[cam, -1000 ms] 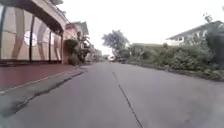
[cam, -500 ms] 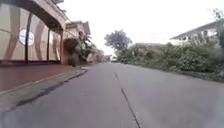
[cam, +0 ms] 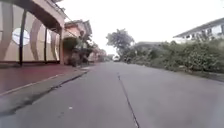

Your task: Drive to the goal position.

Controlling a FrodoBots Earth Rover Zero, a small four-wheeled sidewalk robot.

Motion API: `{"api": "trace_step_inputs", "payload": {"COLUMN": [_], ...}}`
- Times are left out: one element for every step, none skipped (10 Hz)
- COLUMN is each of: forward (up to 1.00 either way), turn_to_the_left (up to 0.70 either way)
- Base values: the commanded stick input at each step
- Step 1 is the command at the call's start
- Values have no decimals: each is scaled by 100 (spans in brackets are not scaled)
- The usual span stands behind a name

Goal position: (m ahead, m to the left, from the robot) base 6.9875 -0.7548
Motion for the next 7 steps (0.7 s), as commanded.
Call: {"api": "trace_step_inputs", "payload": {"forward": [100, 100, 100, 100, 100, 100, 100], "turn_to_the_left": [8, 8, 8, 8, 8, 8, 8]}}
